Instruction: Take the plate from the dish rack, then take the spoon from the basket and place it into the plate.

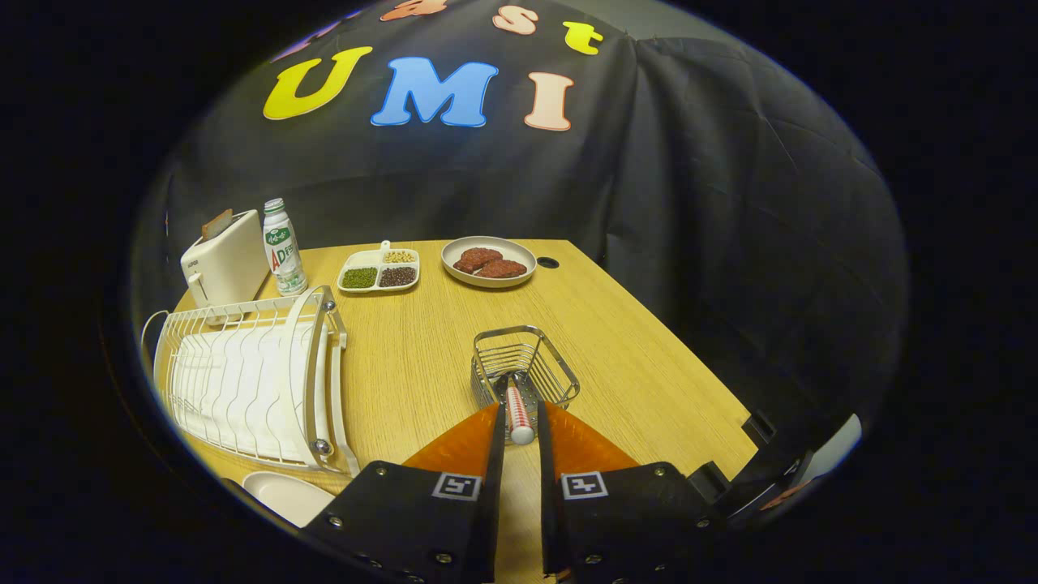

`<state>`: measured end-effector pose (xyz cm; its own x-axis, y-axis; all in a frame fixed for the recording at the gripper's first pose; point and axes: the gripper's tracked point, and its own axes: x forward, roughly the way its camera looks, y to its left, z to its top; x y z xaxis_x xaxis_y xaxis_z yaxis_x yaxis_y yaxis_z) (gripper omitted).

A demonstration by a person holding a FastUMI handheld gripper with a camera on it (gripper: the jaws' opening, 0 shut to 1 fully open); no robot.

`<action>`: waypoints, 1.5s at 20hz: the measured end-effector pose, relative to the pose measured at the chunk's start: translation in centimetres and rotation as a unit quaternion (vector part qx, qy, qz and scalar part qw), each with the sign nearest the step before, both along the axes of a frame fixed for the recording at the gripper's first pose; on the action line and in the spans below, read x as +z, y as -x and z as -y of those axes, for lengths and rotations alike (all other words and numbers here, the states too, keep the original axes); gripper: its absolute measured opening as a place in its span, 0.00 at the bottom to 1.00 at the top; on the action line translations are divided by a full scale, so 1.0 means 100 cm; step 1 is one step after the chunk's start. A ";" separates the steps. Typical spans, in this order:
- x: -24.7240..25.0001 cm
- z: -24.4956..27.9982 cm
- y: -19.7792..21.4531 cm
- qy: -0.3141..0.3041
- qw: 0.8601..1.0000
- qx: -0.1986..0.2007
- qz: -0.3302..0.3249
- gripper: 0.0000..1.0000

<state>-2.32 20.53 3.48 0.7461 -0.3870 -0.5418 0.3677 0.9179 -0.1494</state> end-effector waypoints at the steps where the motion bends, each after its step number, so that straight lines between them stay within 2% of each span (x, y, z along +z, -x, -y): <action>1: -0.003 0.002 -0.004 -0.001 1.000 0.001 -0.005 0.22; 3: -0.010 0.000 -0.015 -0.007 1.000 0.015 -0.006 0.22; 4: -0.008 0.002 -0.018 -0.001 1.000 0.018 -0.008 0.17; 8: -0.002 -0.003 -0.018 0.018 0.999 0.038 -0.014 0.10; 9: -0.002 -0.003 -0.017 0.016 0.999 0.040 -0.016 0.05; 23: 0.054 -0.007 0.007 0.055 0.997 0.055 0.006 0.05; 26: 0.074 -0.018 0.014 0.071 0.995 0.074 0.020 0.05; 30: 0.101 -0.046 0.017 0.087 0.988 0.119 0.045 0.06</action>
